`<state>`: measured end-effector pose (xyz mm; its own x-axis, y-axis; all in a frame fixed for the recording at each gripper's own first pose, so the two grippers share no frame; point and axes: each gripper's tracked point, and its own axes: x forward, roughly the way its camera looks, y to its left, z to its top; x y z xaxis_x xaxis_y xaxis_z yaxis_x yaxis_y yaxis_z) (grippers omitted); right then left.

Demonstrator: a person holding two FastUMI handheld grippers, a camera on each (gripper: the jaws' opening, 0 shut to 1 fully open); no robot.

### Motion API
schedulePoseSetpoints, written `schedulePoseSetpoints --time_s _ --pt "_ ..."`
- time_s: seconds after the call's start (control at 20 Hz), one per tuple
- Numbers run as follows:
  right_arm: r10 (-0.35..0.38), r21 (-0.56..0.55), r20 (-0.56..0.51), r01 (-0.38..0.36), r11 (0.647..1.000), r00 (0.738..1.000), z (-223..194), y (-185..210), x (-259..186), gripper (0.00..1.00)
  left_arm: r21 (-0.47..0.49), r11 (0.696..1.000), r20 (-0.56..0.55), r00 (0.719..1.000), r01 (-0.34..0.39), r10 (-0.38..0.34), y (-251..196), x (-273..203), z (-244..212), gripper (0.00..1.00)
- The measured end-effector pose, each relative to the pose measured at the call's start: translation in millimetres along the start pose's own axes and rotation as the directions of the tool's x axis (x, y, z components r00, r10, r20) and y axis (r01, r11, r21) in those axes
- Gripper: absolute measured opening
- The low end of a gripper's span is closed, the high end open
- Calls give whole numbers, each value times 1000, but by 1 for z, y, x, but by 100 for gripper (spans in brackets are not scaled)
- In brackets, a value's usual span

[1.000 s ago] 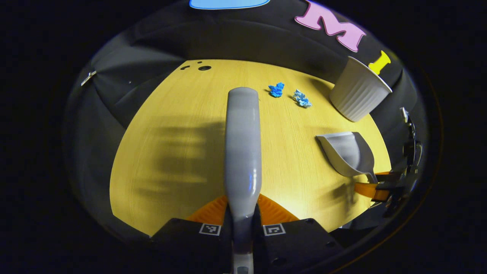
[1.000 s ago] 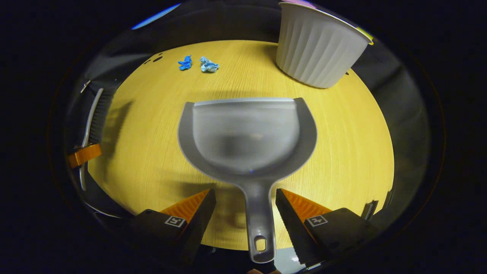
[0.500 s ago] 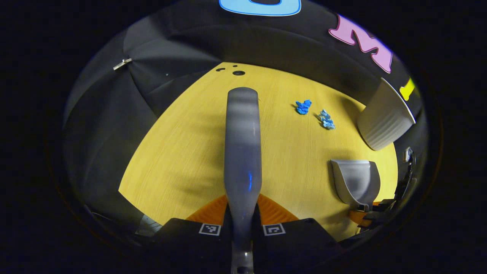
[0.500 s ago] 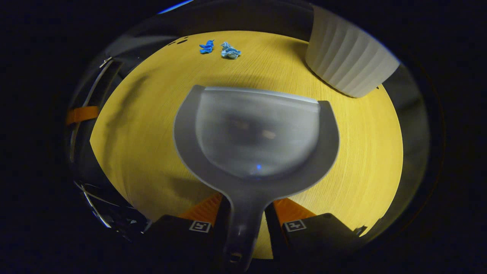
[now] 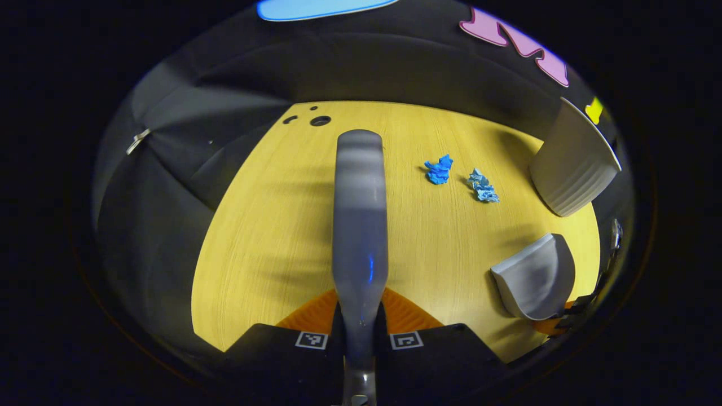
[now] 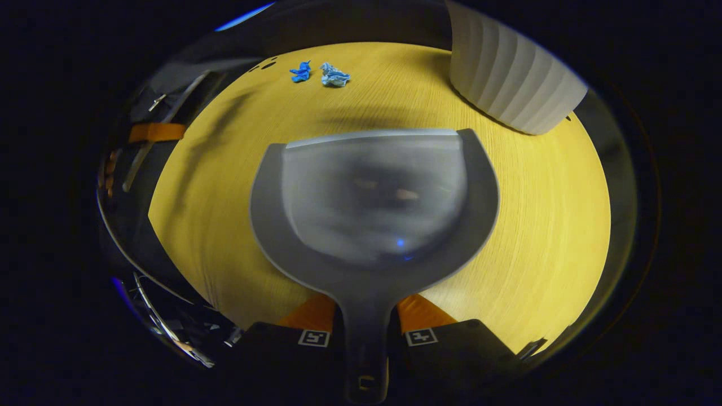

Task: Pick up the small broom and dustpan from the desktop, sweep the trash into the dustpan with the broom, and then empty the trash into the garbage bin.

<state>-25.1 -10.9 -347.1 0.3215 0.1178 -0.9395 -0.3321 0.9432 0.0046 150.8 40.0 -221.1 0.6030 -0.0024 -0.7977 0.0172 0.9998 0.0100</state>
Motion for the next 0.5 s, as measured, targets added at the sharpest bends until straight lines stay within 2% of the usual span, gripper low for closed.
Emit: schedulePoseSetpoints --time_s 0.05,0.1,0.2,0.35,0.45,0.5 --pt "-3 -7 9 3 1000 1000 3 -1 -2 34 9 1000 -16 1000 13 -13 1 11 9 29" --pt "-5 -13 14 6 1000 1000 4 0 -4 33 42 999 -25 1000 13 -12 6 23 19 26" --pt "-16 -42 28 17 999 999 4 -3 -10 33 164 987 -45 999 -5 13 13 45 38 26" --pt "-30 -82 43 33 996 999 3 -3 -18 33 334 943 -95 995 9 25 7 72 54 26" --pt "-24 -84 39 27 996 999 1 1 -20 33 408 913 -104 993 0 47 5 86 67 26" --pt "-19 -88 40 22 996 999 1 3 -21 33 440 898 -110 992 -4 58 3 92 71 29"
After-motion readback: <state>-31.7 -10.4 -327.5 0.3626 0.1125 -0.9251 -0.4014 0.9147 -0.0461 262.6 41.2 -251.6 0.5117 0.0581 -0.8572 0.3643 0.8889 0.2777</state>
